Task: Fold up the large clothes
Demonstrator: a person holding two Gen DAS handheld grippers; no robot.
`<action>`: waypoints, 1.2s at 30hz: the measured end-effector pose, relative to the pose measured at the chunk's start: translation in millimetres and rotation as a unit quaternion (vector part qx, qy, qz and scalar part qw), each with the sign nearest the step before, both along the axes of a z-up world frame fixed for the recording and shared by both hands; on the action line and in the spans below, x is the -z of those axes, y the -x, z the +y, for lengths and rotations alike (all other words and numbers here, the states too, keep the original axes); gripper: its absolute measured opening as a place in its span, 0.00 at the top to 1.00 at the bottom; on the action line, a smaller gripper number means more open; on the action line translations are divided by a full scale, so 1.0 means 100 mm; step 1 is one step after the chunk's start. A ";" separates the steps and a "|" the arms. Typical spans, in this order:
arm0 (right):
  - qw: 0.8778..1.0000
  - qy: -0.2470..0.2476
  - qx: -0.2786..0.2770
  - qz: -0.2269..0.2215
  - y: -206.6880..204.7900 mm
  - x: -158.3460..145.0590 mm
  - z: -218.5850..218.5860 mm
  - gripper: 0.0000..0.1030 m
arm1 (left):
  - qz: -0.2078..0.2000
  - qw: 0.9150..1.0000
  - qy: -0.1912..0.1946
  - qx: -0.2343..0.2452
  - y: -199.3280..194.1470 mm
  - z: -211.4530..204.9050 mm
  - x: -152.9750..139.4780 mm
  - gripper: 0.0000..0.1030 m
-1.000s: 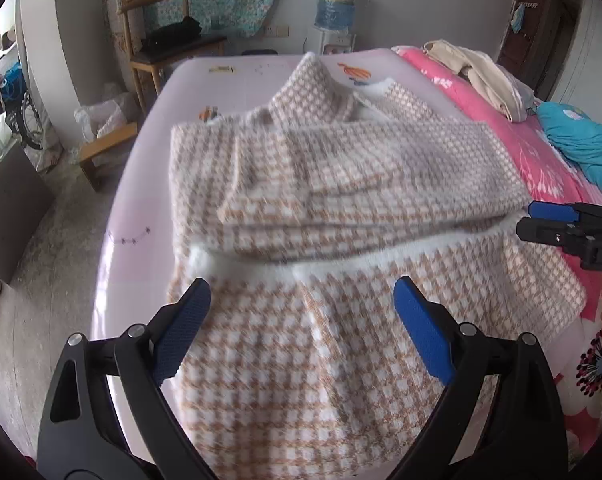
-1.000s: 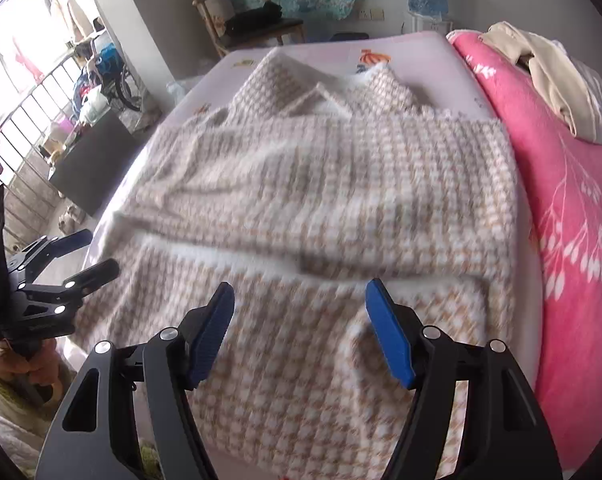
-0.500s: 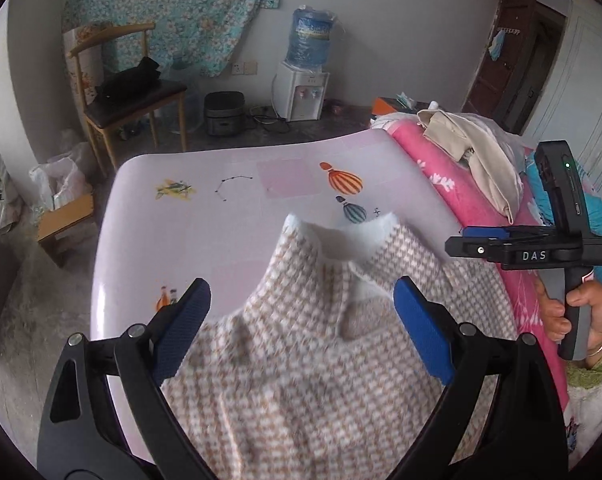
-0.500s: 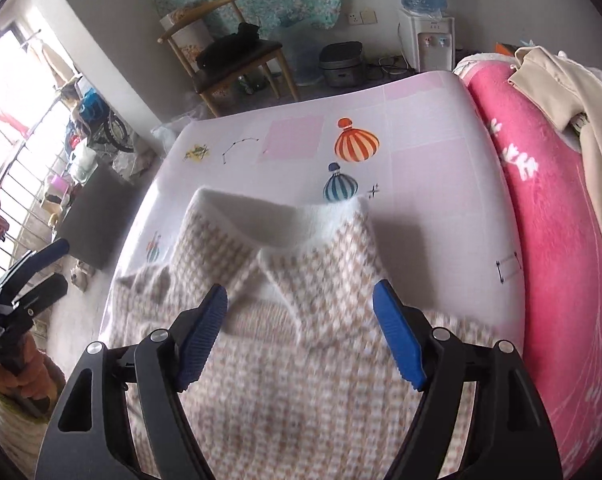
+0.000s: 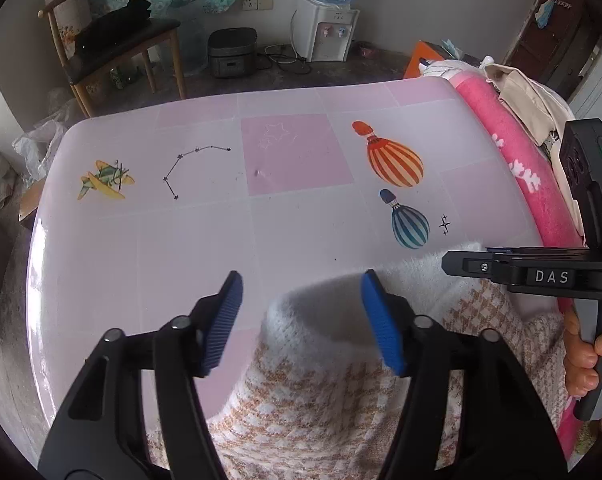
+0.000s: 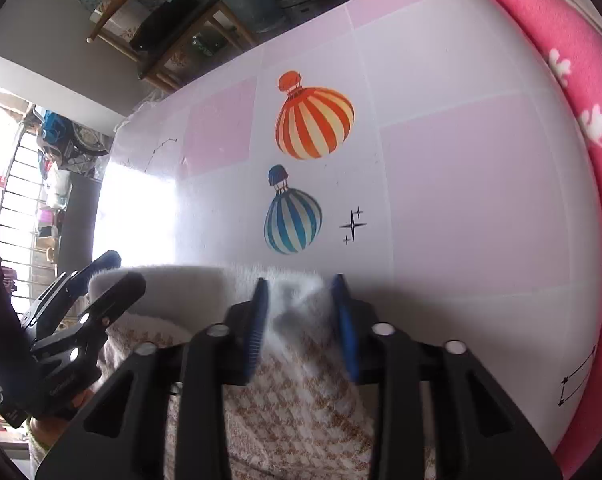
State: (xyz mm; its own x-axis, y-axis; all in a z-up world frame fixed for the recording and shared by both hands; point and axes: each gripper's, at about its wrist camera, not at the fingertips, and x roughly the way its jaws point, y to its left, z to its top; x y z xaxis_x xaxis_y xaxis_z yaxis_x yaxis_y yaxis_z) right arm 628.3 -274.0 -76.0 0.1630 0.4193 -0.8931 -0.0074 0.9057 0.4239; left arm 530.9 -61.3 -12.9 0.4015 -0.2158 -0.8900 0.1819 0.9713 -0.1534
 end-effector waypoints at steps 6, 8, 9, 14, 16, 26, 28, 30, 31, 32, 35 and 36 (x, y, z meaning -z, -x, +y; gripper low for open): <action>0.994 -0.007 -0.068 -0.082 0.55 -0.58 0.07 0.87 | -0.039 0.998 0.029 0.047 0.46 0.17 -0.38 0.85; 0.990 0.002 -0.096 -0.102 0.82 -0.77 0.11 0.87 | -0.062 0.995 0.036 0.076 0.76 0.24 -0.57 0.86; 0.988 0.005 -0.109 -0.110 0.96 -0.85 0.12 0.87 | -0.073 0.993 0.036 0.091 0.92 0.26 -0.64 0.88; 0.978 0.010 -0.186 -0.096 1.72 -0.86 0.19 0.83 | -0.095 0.984 0.026 0.147 1.74 0.38 -0.64 0.89; 0.975 0.006 -0.205 -0.087 1.89 -0.87 0.15 0.73 | -0.093 0.984 0.023 0.150 1.99 0.42 -0.50 0.89; 0.978 -0.059 -0.169 -0.103 1.63 -0.97 0.58 0.61 | -0.075 0.989 0.051 0.117 2.29 0.61 -0.11 0.89; 0.982 -0.042 -0.172 -0.068 1.62 -0.64 0.74 0.63 | -0.072 0.990 0.054 0.109 2.34 0.69 -0.12 0.89; 0.982 -0.024 -0.180 -0.048 1.75 -0.38 0.85 0.63 | -0.073 0.990 0.075 0.094 2.40 0.87 -0.20 0.89; 0.981 -0.015 -0.186 -0.052 1.84 -0.31 0.87 0.63 | -0.077 0.989 0.090 0.086 2.43 0.97 -0.26 0.89; 0.979 -0.008 -0.193 -0.066 1.93 -0.30 0.89 0.63 | -0.082 0.988 0.105 0.080 2.43 1.05 -0.32 0.89; 0.968 0.029 -0.222 -0.111 2.09 -0.32 0.97 0.63 | -0.094 0.988 0.102 0.064 2.28 1.14 -0.46 0.89; 0.965 0.040 -0.230 -0.118 2.12 -0.32 1.00 0.63 | -0.096 0.989 0.097 0.058 2.19 1.12 -0.48 0.89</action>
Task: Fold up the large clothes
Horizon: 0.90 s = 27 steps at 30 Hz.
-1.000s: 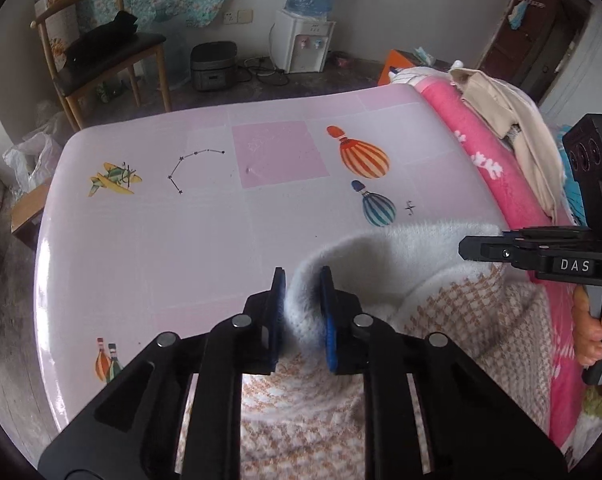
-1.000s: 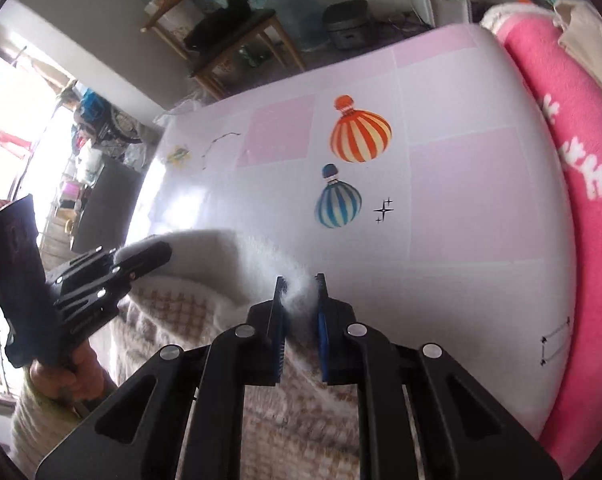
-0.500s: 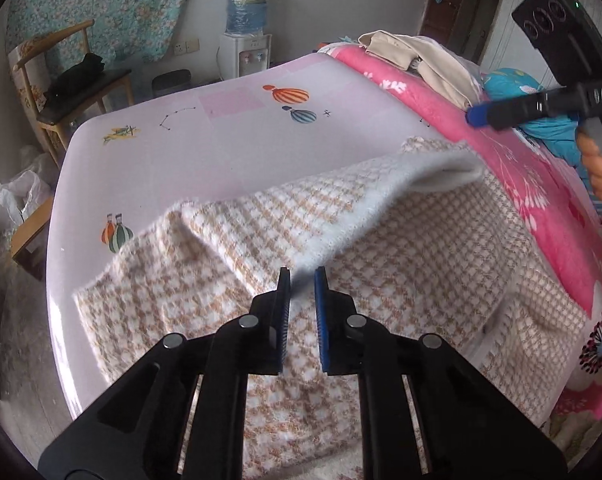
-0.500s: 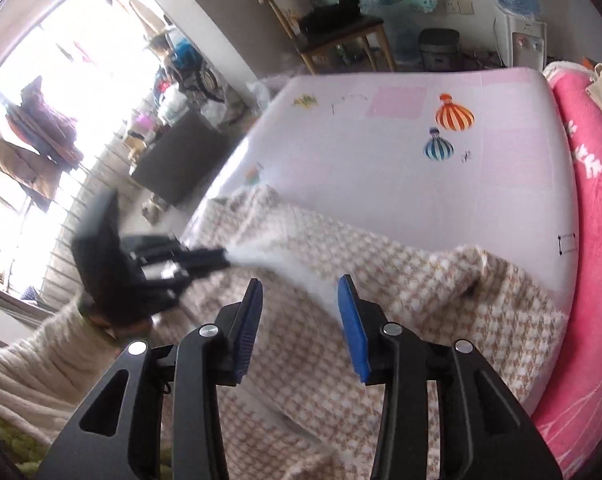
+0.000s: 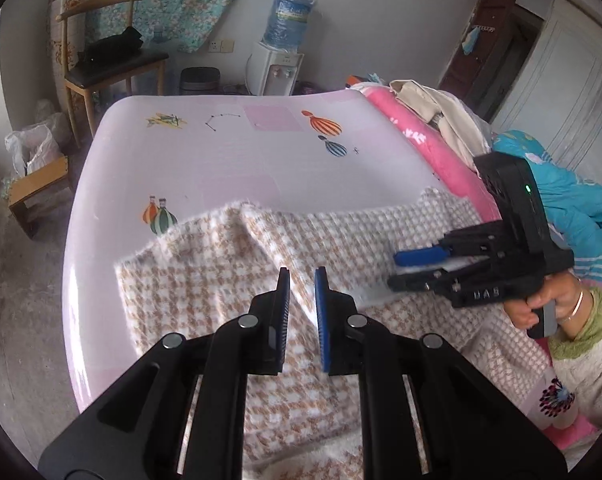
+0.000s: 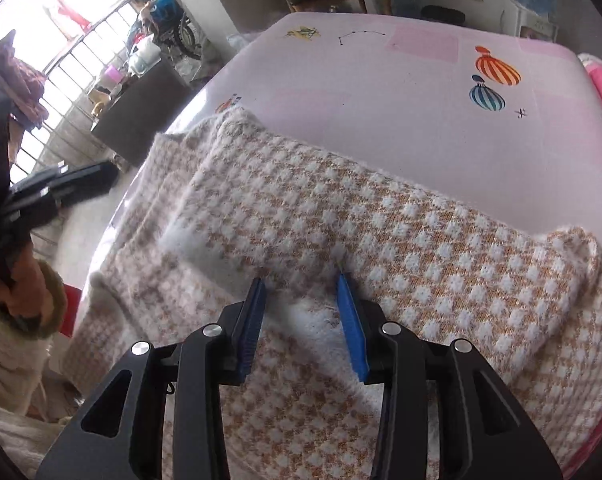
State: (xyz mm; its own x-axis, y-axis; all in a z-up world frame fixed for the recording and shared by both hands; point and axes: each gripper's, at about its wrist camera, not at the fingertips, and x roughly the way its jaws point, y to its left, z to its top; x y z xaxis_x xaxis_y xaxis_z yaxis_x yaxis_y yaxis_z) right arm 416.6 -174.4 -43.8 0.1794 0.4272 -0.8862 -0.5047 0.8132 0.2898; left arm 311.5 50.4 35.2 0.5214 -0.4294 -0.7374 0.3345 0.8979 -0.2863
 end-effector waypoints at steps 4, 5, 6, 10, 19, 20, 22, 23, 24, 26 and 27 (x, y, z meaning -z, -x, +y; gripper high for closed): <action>1.000 0.019 -0.009 -0.019 0.06 0.00 0.04 0.63 | -0.003 1.000 0.002 0.009 -0.39 -0.33 -0.01 0.89; 0.999 0.020 -0.009 -0.026 0.09 0.00 0.05 0.63 | 0.002 1.000 -0.006 0.013 -0.48 -0.44 0.05 0.89; 0.999 0.021 -0.011 -0.035 0.12 0.00 0.05 0.63 | 0.009 1.000 -0.023 0.019 -0.57 -0.55 0.14 0.89; 0.997 0.021 -0.017 -0.076 0.27 0.02 0.01 0.63 | 0.071 0.995 -0.065 0.010 -0.85 -0.65 0.70 0.89; 0.996 0.016 -0.022 -0.087 0.36 0.02 -0.06 0.63 | 0.044 0.997 -0.010 0.068 -0.46 -0.72 0.37 0.88; 0.996 0.016 -0.021 -0.084 0.38 0.02 -0.08 0.63 | 0.061 0.994 -0.023 0.082 -0.38 -0.78 0.44 0.88; 0.997 0.019 -0.021 -0.077 0.45 0.01 -0.19 0.63 | 0.085 0.991 -0.061 0.088 -0.23 -0.83 0.64 0.88; 0.997 0.020 -0.025 -0.073 0.49 0.00 -0.27 0.63 | 0.068 0.993 -0.050 0.085 -0.15 -0.79 0.64 0.88; 0.997 0.026 -0.026 -0.073 0.54 -0.03 -0.37 0.63 | 0.070 0.993 -0.041 0.083 -0.13 -0.74 0.65 0.88; 0.997 0.032 -0.027 -0.069 0.62 -0.14 -0.54 0.63 | 0.083 0.994 -0.015 0.071 -0.13 -0.64 0.65 0.88; 0.997 0.027 -0.029 -0.067 0.64 -0.23 -0.62 0.63 | 0.085 0.994 -0.006 0.068 -0.14 -0.62 0.66 0.88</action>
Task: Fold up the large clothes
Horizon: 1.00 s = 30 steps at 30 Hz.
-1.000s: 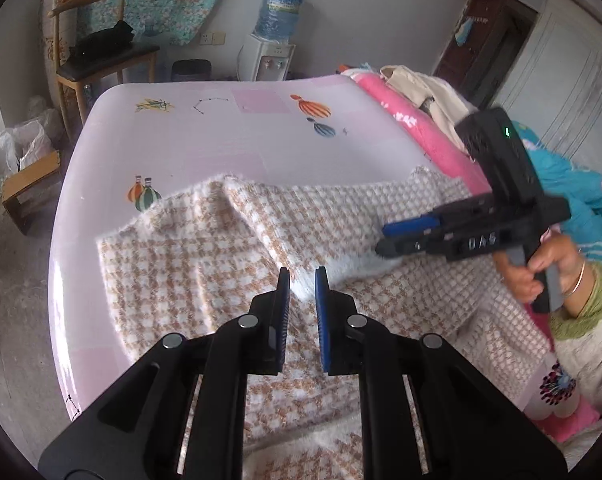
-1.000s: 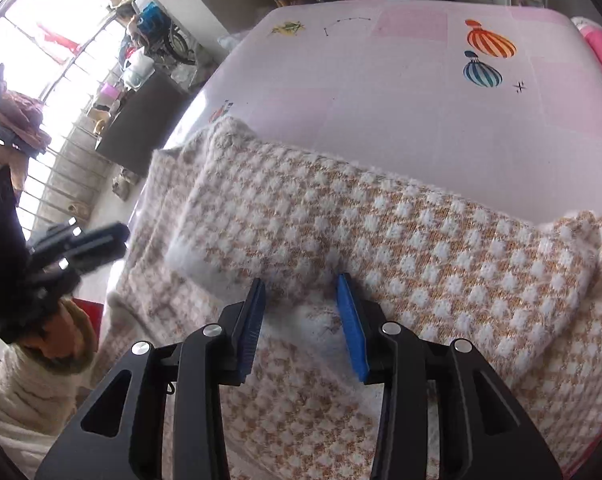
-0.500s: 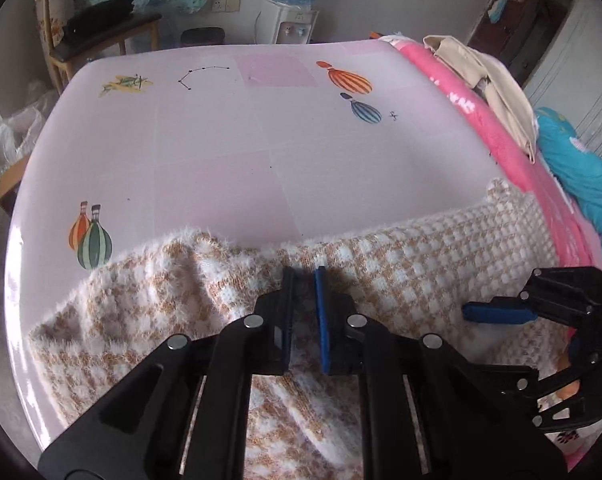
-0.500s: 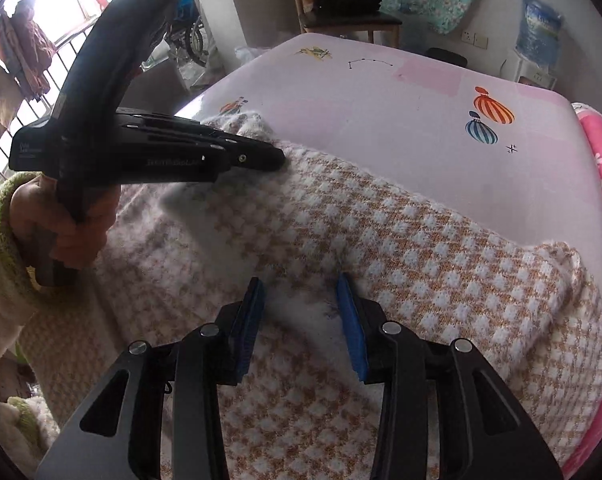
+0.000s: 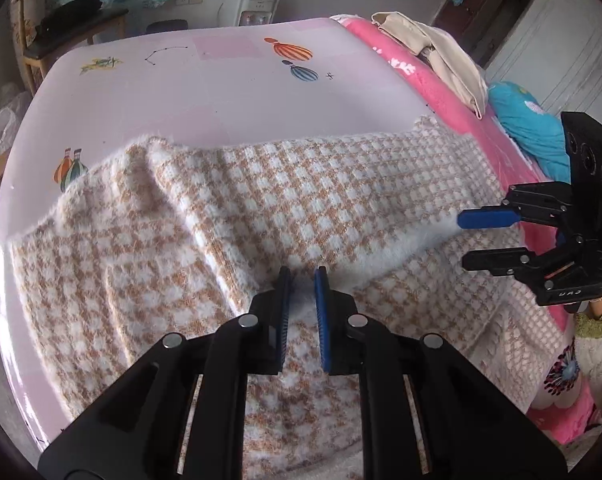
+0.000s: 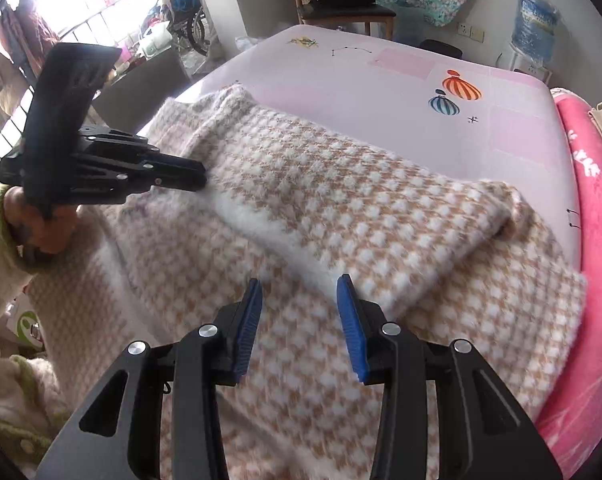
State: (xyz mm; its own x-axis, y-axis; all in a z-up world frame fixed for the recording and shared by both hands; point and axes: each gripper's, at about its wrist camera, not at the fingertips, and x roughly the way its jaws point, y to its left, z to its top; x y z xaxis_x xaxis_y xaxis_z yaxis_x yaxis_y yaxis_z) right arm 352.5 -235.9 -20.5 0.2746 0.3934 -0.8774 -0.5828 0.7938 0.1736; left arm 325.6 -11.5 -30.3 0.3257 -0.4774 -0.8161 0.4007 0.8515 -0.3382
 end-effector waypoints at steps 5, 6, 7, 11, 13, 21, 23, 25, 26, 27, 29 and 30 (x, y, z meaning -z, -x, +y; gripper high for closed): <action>0.998 0.002 0.017 -0.057 -0.13 -0.33 -0.02 0.63 | -0.006 1.000 0.011 -0.009 0.00 0.01 0.04 0.88; 0.998 -0.004 0.023 -0.056 -0.19 -0.29 0.00 0.63 | -0.009 1.000 0.010 -0.010 0.01 0.01 0.03 0.88; 0.998 0.001 0.027 -0.054 -0.24 -0.22 0.04 0.63 | -0.012 1.000 0.010 -0.011 0.02 0.00 0.03 0.88; 0.996 0.069 0.027 -0.050 -0.22 0.20 -0.02 0.65 | -0.016 0.999 0.026 -0.015 0.05 0.04 0.05 0.88; 0.996 0.074 0.029 -0.038 -0.16 0.10 -0.11 0.65 | -0.015 0.999 0.026 -0.014 0.06 0.09 0.04 0.88; 0.998 -0.007 0.032 -0.046 -0.46 -0.33 0.30 0.66 | -0.011 0.998 0.042 -0.034 0.06 0.16 0.07 0.89; 0.999 -0.031 0.016 -0.038 -0.57 -0.23 0.61 0.72 | -0.007 0.998 0.045 -0.040 0.08 0.20 0.06 0.90; 1.000 -0.028 -0.001 -0.011 -0.65 -0.01 0.87 0.79 | -0.002 0.998 0.049 -0.044 0.08 0.24 0.06 0.90; 1.000 -0.001 -0.013 -0.011 -0.64 0.11 0.97 0.79 | 0.001 0.998 0.047 -0.045 0.09 0.26 0.04 0.91; 0.999 0.021 -0.026 -0.025 -0.58 0.18 1.02 0.79 | 0.003 0.998 0.047 -0.048 0.09 0.30 0.01 0.91; 0.998 0.030 -0.036 -0.045 -0.44 0.15 0.95 0.79 | -0.012 0.997 0.051 -0.056 0.10 0.41 -0.12 0.91; 0.997 0.042 -0.035 -0.051 -0.36 0.13 0.90 0.79 | -0.024 0.997 0.055 -0.057 0.09 0.44 -0.20 0.91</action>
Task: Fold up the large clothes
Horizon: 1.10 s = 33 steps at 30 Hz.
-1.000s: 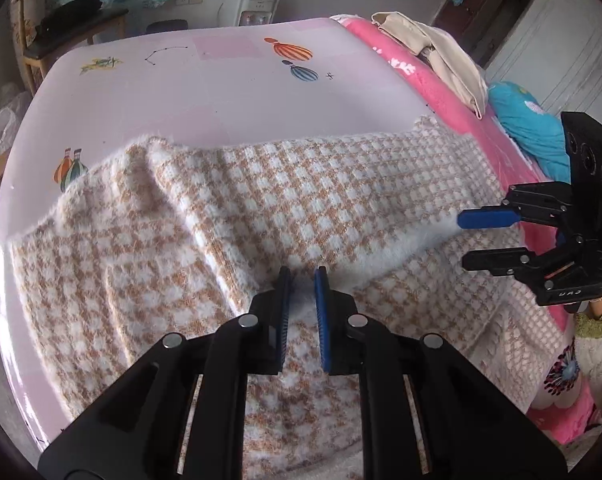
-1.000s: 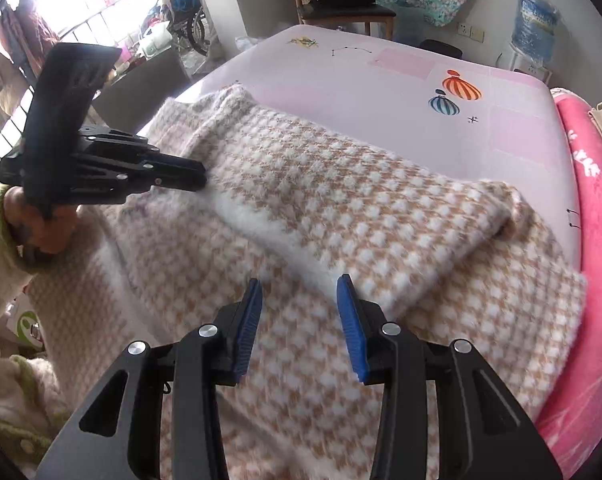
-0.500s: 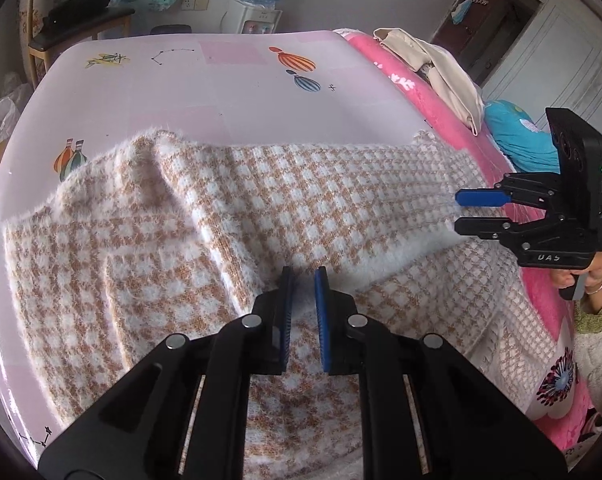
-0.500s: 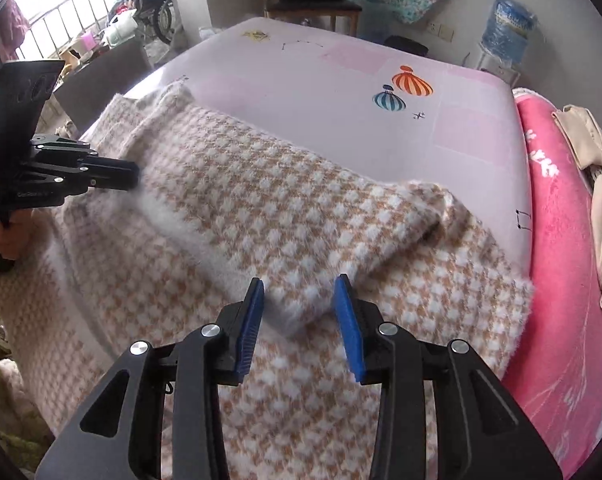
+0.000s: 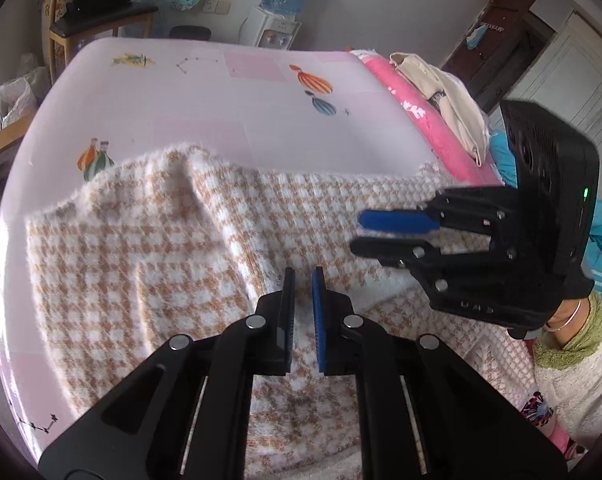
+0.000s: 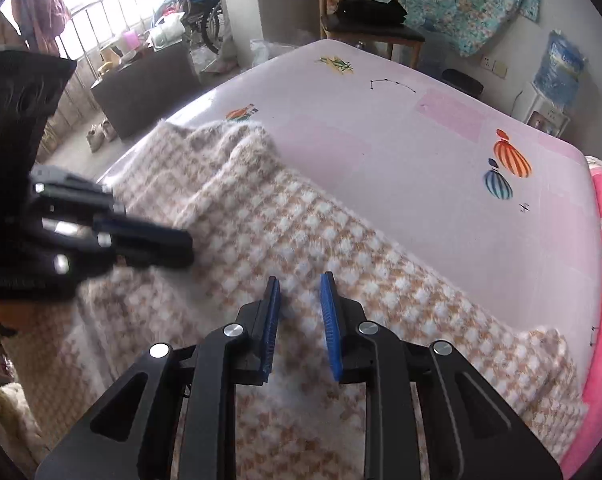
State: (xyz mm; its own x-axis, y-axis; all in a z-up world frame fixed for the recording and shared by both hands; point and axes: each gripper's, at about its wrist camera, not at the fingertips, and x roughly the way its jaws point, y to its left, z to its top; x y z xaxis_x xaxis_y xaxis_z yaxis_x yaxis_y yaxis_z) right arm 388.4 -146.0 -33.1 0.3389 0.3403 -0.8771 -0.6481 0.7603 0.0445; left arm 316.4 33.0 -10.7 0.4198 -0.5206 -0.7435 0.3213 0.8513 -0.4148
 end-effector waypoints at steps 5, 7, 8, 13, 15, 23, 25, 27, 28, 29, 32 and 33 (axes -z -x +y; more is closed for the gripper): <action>1.000 0.031 0.000 0.001 0.29 0.07 -0.43 0.81 | 0.008 1.000 -0.008 -0.007 -0.27 -0.02 0.00 0.91; 0.999 0.025 0.022 0.023 0.30 0.09 -0.67 0.84 | 0.024 0.998 -0.049 -0.012 -0.33 -0.09 0.17 0.91; 0.999 0.025 0.030 0.025 0.32 0.08 -0.77 0.86 | 0.018 0.999 -0.043 -0.014 -0.30 -0.06 0.18 0.91; 0.996 0.030 0.077 0.036 0.44 -0.06 -1.09 0.93 | 0.031 0.999 -0.030 -0.023 -0.15 0.12 0.11 0.91; 0.995 0.033 0.099 0.011 0.51 -0.23 -1.10 0.87 | 0.027 0.997 -0.058 -0.038 -0.04 0.20 -0.01 0.88; 0.993 -0.071 0.092 -0.017 1.32 -0.63 -0.96 0.51 | -0.009 0.992 -0.031 -0.120 0.98 0.98 -0.40 0.55; 0.993 -0.082 0.087 0.009 1.56 -0.48 -0.89 0.48 | -0.002 0.990 -0.017 -0.139 1.27 1.11 -0.34 0.55; 0.992 -0.088 0.084 0.034 1.74 -0.33 -0.83 0.46 | 0.002 0.990 0.002 -0.142 1.56 1.18 -0.27 0.55; 0.992 -0.087 0.084 0.045 1.82 -0.25 -0.81 0.42 | 0.003 0.990 0.012 -0.141 1.69 1.20 -0.24 0.55; 0.991 -0.085 0.086 0.053 1.90 -0.19 -0.80 0.39 | 0.005 0.990 0.021 -0.138 1.80 1.19 -0.20 0.55; 0.990 -0.076 0.092 0.074 2.04 0.00 -0.76 0.37 | 0.016 0.991 0.007 -0.135 1.99 1.09 -0.01 0.57; 0.990 -0.071 0.096 0.078 2.07 0.05 -0.75 0.37 | 0.018 0.991 -0.001 -0.136 2.03 1.05 0.05 0.57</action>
